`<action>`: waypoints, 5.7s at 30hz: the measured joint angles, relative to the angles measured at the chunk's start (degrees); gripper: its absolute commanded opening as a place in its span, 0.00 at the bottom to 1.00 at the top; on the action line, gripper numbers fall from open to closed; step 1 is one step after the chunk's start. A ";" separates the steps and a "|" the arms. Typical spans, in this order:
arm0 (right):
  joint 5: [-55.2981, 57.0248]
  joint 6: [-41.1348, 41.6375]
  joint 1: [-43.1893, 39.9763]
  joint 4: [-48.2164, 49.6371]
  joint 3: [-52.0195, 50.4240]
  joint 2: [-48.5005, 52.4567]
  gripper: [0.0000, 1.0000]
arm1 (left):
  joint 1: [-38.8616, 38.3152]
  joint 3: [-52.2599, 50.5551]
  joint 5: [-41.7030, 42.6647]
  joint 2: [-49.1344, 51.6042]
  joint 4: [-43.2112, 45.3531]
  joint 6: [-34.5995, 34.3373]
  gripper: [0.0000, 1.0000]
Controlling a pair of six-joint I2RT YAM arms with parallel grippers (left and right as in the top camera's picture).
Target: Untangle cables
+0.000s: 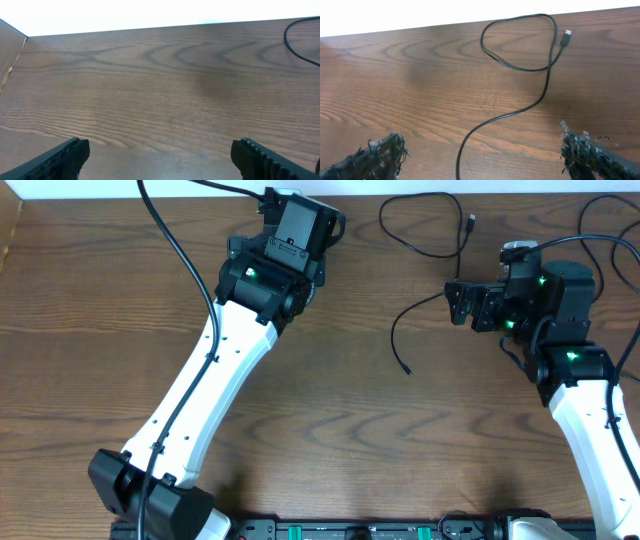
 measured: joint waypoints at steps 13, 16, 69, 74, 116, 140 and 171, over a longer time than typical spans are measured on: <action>-0.02 0.00 0.00 0.00 0.00 0.00 0.99 | 0.00 0.00 0.00 0.00 0.00 0.00 0.95; -0.02 0.00 0.00 0.00 0.00 0.00 0.99 | 0.00 0.00 0.02 0.00 0.00 0.02 0.95; -0.02 0.00 0.00 -0.02 0.00 0.00 0.99 | -1.01 -15.61 1.46 -15.23 27.06 3.10 0.96; -0.02 0.00 0.00 -0.07 -0.02 0.00 0.99 | -1.01 -30.05 6.01 -23.47 41.83 8.72 0.96; -0.02 0.00 0.00 -0.04 -0.07 0.00 0.99 | 22.25 -100.28 28.81 -92.70 58.12 4.52 0.96; -0.04 0.00 0.00 -0.04 -0.07 0.00 0.99 | 23.47 -99.84 30.27 -96.32 48.61 10.60 0.96; -0.04 0.00 0.00 -0.04 -0.07 0.00 0.99 | 23.47 -99.82 30.25 -96.32 48.61 12.55 0.96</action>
